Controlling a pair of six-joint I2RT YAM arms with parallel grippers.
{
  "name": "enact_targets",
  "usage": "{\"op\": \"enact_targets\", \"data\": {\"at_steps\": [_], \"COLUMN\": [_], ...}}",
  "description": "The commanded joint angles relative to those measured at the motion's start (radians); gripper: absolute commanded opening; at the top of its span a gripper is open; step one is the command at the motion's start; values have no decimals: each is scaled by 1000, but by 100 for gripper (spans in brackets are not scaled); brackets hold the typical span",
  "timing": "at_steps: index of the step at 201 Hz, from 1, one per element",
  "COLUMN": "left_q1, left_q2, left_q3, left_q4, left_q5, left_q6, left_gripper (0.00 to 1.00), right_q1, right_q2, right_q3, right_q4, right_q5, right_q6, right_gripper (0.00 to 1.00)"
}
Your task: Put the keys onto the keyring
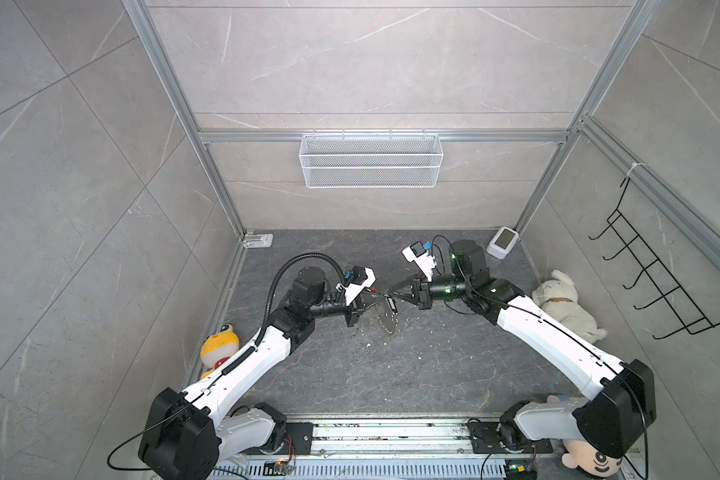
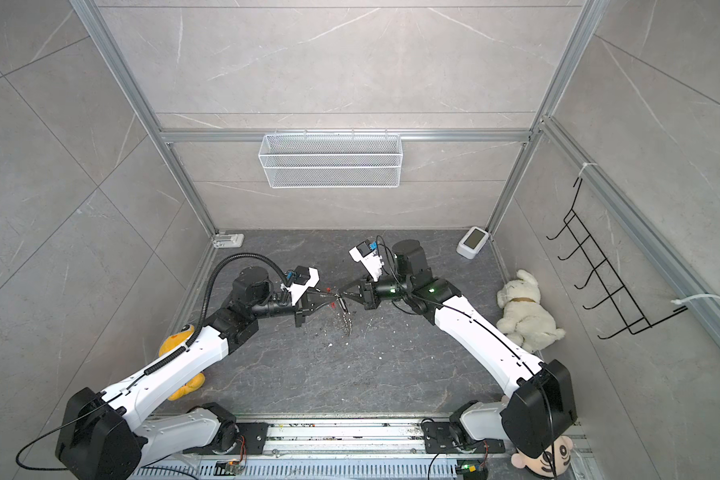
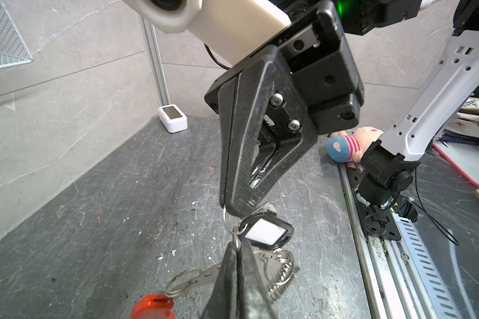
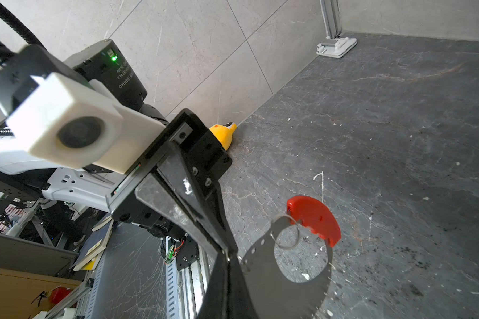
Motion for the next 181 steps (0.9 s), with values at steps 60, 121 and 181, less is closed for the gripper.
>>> {"op": "enact_targets", "data": {"at_steps": [60,121,181], "left_q1": [-4,-4,-1], "left_q2": [-44,-53,-80], "left_q3": [15,12,-13], "left_q4": [75,101,176], "left_q5": [51,58,55], "left_q6": [20,4,-36], "left_gripper": [0,0,0], "right_q1": [-18,-26,-46], "right_q2": [7,10,8], "right_q3": [-60,-78,-110], "right_q4": [22,27,41], "right_q5": [50,59,53], "right_q6": [30,36,48], "right_gripper": [0,0,0]}}
